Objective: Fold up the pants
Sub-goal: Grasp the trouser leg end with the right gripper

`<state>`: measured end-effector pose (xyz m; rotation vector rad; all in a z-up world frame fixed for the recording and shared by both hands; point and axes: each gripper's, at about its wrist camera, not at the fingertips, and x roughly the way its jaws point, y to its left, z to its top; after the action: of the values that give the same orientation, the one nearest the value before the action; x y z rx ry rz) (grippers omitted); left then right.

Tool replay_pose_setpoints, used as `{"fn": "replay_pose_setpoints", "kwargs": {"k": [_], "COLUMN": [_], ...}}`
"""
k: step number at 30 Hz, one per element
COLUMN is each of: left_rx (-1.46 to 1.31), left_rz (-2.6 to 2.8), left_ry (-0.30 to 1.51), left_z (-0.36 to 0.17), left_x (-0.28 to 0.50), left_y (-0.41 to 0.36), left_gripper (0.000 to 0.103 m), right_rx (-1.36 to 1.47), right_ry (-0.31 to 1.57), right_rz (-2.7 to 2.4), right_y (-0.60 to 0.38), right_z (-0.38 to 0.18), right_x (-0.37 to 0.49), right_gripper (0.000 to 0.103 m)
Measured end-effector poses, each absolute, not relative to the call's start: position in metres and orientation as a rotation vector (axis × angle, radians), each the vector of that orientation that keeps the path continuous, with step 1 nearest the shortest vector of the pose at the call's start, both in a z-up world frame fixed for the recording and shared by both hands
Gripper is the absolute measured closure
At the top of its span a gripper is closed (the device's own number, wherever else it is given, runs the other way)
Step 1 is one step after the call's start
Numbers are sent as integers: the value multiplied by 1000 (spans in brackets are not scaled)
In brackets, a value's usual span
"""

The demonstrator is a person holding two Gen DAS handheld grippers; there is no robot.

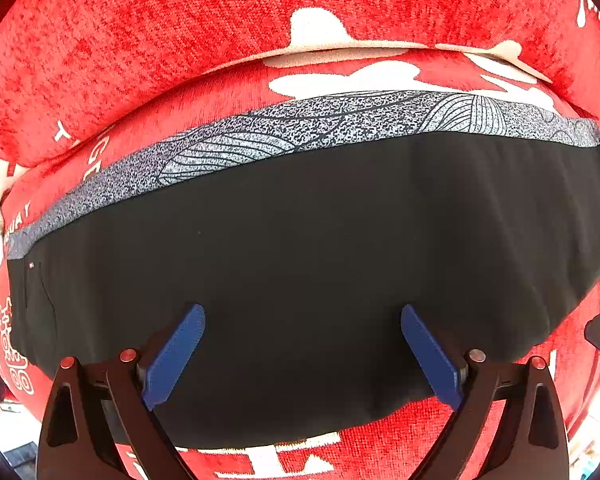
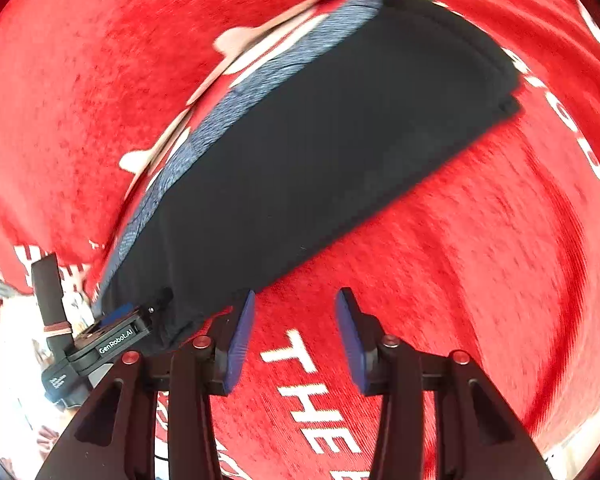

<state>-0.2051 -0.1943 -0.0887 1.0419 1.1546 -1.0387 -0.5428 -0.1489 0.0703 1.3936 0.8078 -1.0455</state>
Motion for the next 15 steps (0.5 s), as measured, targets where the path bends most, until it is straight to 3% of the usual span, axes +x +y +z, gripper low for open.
{"fn": "replay_pose_setpoints", "kwargs": {"k": [9, 15], "left_rx": [1074, 1070], "left_rz": [-1035, -1061], "left_ry": [1142, 1161], "left_z": [-85, -75], "left_x": [-207, -216], "left_y": [-201, -211], "left_gripper": [2, 2], "right_rx": [1477, 1514], "right_ry": [704, 497], "right_rz": [-1057, -1128], "right_y": [-146, -163], "right_z": [61, 66], "right_x": [-565, -597], "right_gripper": [55, 52]}}
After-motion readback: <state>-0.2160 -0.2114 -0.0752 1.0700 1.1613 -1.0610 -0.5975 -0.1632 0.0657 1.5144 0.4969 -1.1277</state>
